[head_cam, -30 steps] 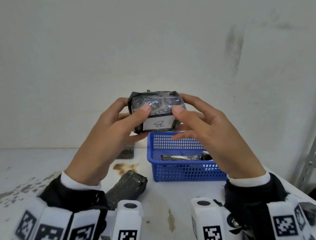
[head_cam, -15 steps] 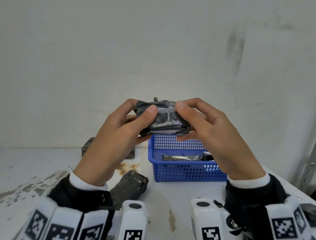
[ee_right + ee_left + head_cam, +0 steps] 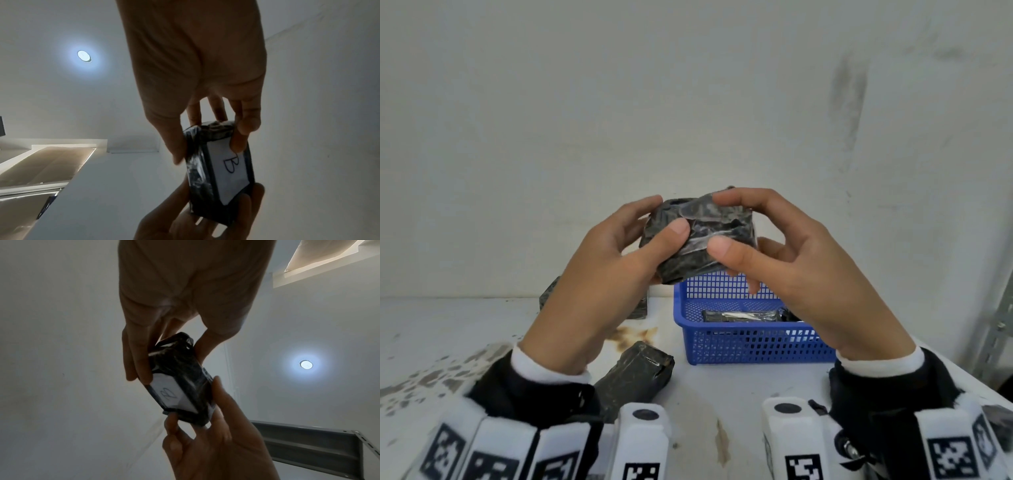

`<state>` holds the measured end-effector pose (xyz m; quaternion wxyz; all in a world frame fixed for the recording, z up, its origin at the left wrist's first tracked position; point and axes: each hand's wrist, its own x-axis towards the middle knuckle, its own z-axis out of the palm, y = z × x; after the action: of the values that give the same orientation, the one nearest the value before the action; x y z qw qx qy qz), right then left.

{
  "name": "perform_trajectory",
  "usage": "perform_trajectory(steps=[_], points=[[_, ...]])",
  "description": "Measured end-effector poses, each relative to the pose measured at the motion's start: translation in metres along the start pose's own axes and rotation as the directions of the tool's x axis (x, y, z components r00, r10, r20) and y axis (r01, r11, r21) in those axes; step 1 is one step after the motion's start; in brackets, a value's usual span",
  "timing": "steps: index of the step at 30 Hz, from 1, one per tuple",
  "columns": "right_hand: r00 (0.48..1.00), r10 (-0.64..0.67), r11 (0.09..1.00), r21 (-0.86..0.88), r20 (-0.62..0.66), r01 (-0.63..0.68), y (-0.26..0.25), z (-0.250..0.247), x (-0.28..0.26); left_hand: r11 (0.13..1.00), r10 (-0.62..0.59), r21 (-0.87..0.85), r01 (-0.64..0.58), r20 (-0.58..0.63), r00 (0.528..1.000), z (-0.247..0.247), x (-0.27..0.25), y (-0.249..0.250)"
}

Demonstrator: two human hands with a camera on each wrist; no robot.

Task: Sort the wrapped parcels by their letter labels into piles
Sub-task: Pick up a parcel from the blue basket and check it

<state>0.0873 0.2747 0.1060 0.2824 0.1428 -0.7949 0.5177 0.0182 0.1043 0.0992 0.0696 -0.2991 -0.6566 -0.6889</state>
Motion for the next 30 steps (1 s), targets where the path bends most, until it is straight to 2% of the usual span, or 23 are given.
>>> perform_trajectory(steps=[2,6,11,16,23,30], points=[[1.000,-0.008,1.000,0.011,-0.006,0.008,0.0002,0.0000,0.0008,1.000,0.023,0.009,-0.023,-0.016,1.000,-0.0021,-0.0005,0.0005],[1.000,-0.028,0.994,0.105,-0.011,0.029,0.0022,-0.0012,0.0020,1.000,0.003,0.015,-0.004,0.062,0.998,-0.0008,-0.0029,0.0025],[0.999,0.026,0.998,0.062,-0.034,-0.023,0.0047,-0.0013,0.0044,0.998,0.028,-0.064,-0.027,0.014,1.000,0.0005,-0.0037,0.0041],[0.999,0.002,1.000,0.009,-0.032,-0.001,0.0079,0.0008,0.0047,0.995,0.038,-0.093,-0.039,-0.013,0.999,-0.0012,-0.0024,0.0018],[0.998,0.003,0.998,-0.059,-0.055,-0.006,0.0074,0.0016,0.0044,0.996,0.070,-0.061,-0.070,-0.006,0.998,0.0014,-0.0029,-0.0003],[0.998,0.026,1.000,-0.012,-0.060,-0.026,0.0050,0.0021,0.0023,0.996,0.082,-0.024,-0.082,-0.011,0.997,0.0025,-0.0046,0.0028]])
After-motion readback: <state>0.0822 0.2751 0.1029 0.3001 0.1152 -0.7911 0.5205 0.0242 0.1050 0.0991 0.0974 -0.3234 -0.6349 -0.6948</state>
